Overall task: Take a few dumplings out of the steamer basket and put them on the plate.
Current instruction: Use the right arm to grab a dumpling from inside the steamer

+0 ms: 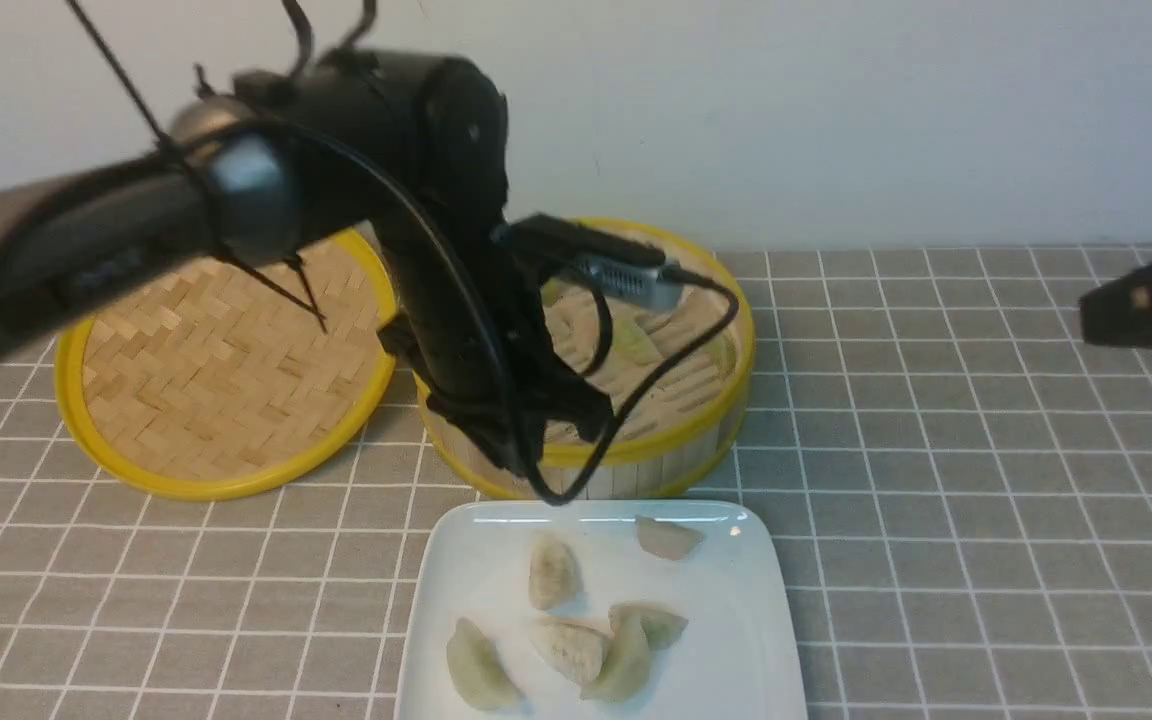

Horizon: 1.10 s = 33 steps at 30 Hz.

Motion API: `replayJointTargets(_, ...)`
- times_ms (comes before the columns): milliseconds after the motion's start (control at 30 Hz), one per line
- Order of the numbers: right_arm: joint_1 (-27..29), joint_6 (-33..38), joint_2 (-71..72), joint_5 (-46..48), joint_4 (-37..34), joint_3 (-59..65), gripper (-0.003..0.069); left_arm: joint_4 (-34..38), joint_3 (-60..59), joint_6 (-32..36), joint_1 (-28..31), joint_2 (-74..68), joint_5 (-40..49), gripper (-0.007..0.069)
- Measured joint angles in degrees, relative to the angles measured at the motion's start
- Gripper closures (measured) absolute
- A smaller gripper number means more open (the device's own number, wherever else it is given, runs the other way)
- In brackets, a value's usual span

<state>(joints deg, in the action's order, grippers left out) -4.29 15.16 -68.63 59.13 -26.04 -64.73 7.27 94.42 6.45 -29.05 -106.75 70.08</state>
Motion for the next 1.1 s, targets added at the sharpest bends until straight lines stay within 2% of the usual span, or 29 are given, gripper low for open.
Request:
replayJointTargets(133, -4.1, -0.1, -6.2, 0.3, 1.3, -4.3, 0.0671, -2.1, 0.0, -0.9, 0.0, 8.4, 0.1, 0.0627)
replayJointTargets(267, -9.5, -3.8, -13.7, 0.3, 4.3, -10.2, 0.0669, -2.8, 0.0, -2.1, 0.0, 18.4, 0.6, 0.0629)
replayJointTargets(533, -18.5, -8.2, -31.3, 0.3, 16.4, -26.3, 0.0646, -1.5, -3.0, -4.4, 0.0, 35.6, 1.8, 0.0629)
replayJointTargets(667, -20.9, -8.7, -40.2, 0.5, 21.8, -34.2, 0.0600, -1.3, -7.2, -4.4, 0.0, 42.9, 2.1, 0.0629)
replayJointTargets(900, -21.8, -8.7, -56.1, 2.6, 31.2, -49.0, 0.0442, -1.2, -14.2, -4.7, 0.0, 51.1, 3.0, 0.0629)
replayJointTargets(1100, -21.8, -9.6, -62.9, 2.8, 34.7, -55.0, 0.0359, -1.5, -17.0, -5.6, 0.0, 53.8, 3.1, 0.0629)
